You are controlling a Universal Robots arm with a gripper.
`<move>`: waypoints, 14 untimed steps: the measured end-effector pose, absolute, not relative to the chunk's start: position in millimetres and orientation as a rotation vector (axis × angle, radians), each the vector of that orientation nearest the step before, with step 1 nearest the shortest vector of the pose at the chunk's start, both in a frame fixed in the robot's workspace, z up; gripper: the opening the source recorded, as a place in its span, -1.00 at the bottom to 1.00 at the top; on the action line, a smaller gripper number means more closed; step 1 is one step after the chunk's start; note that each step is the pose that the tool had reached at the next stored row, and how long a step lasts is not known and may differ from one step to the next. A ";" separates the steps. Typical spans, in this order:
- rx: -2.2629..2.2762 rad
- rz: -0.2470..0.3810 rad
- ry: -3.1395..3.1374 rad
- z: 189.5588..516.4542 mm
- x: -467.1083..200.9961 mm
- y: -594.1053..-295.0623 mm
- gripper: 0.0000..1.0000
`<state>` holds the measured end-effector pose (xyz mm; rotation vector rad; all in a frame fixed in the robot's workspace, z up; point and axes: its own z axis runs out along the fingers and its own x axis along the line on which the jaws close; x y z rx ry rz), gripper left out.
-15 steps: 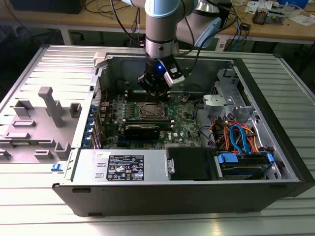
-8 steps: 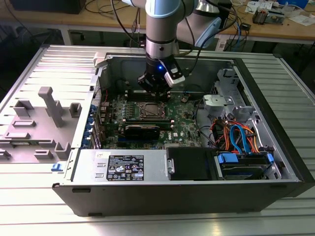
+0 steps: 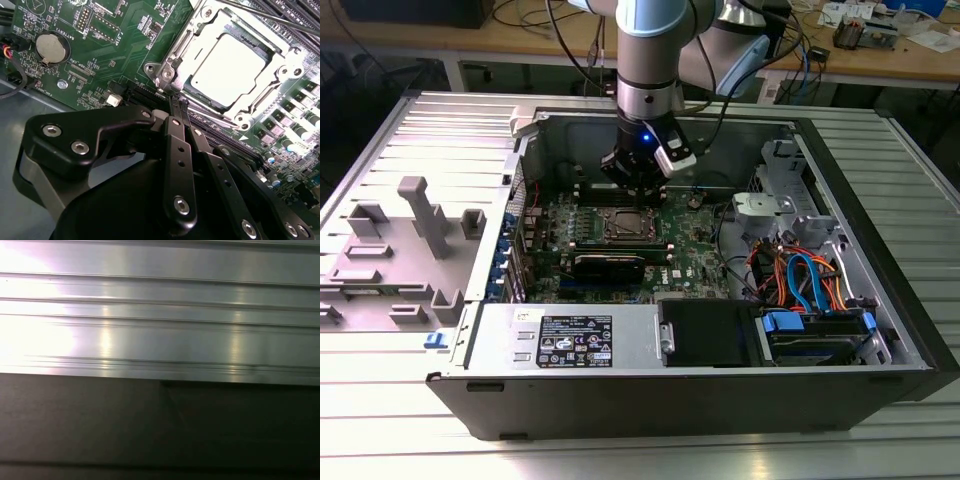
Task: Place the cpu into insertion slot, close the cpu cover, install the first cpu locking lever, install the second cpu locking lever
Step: 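Install the first cpu locking lever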
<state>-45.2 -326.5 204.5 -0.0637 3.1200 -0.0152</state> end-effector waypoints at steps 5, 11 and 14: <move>-0.064 -0.018 3.120 206.8 -45.2 -326.4 -0.79; -0.064 -0.019 3.120 206.9 -45.3 -326.5 -0.79; -0.063 -0.019 3.120 206.9 -45.3 -326.7 -0.79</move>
